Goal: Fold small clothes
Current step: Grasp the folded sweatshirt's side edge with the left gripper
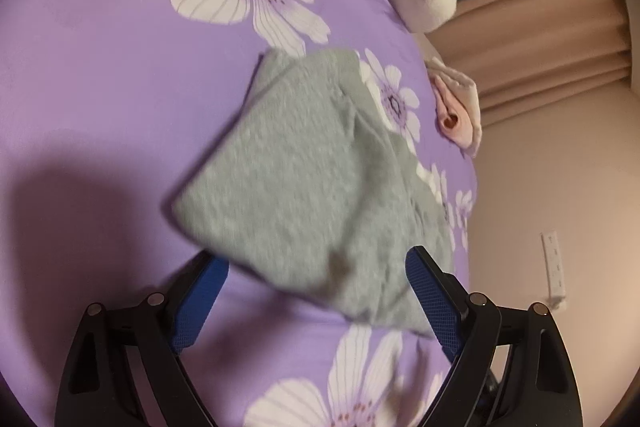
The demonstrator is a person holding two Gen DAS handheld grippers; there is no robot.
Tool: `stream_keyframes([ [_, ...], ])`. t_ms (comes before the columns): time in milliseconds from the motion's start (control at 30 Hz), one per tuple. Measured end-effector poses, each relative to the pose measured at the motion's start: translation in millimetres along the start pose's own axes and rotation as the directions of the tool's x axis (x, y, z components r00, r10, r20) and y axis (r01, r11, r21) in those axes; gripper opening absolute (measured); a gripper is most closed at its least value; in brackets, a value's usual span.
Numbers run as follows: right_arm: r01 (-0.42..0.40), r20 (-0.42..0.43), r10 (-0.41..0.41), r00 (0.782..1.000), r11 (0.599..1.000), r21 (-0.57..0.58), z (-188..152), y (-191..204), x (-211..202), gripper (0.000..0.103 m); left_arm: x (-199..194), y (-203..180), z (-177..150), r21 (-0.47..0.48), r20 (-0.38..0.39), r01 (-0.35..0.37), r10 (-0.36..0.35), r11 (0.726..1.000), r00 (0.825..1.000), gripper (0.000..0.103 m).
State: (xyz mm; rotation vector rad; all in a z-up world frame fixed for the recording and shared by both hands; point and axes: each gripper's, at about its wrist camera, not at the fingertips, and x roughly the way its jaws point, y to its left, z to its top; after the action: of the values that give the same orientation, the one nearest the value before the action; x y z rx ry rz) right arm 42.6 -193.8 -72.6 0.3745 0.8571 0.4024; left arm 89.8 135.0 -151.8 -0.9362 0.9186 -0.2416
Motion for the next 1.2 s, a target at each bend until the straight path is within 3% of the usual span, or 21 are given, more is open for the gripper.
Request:
stream_keyframes([
  [433, 0.002, -0.015, -0.002, 1.000, 1.000, -0.005, 3.5, -3.5, 11.7, 0.097, 21.7, 9.7, 38.1, -0.098, 0.033, 0.114, -0.111, 0.989, 0.993, 0.094],
  [733, 0.023, -0.032, -0.023, 0.999, 1.000, -0.011, 2.9, -3.9, 18.6, 0.097, 28.6, 10.1, 46.8, -0.096, 0.017, 0.123, -0.122, 0.988, 0.992, 0.094],
  [933, 0.025, -0.044, -0.026, 0.999, 0.999, -0.020, 6.7, 1.6, 26.4, 0.097, 25.7, 7.4, 41.8, -0.051, -0.012, 0.081, -0.081, 0.995, 0.997, 0.094],
  [1067, 0.010, -0.043, -0.012, 0.999, 0.999, -0.046, 14.7, 12.4, 34.5, 0.097, 23.3, 11.2, 40.4, -0.056, -0.013, 0.070, -0.071, 0.996, 0.997, 0.089],
  [1200, 0.002, -0.042, -0.005, 0.999, 0.998, -0.069, 22.6, 24.2, 45.3, 0.097, 19.7, 16.2, 40.2, -0.060, 0.001, 0.032, -0.032, 0.998, 0.999, 0.064],
])
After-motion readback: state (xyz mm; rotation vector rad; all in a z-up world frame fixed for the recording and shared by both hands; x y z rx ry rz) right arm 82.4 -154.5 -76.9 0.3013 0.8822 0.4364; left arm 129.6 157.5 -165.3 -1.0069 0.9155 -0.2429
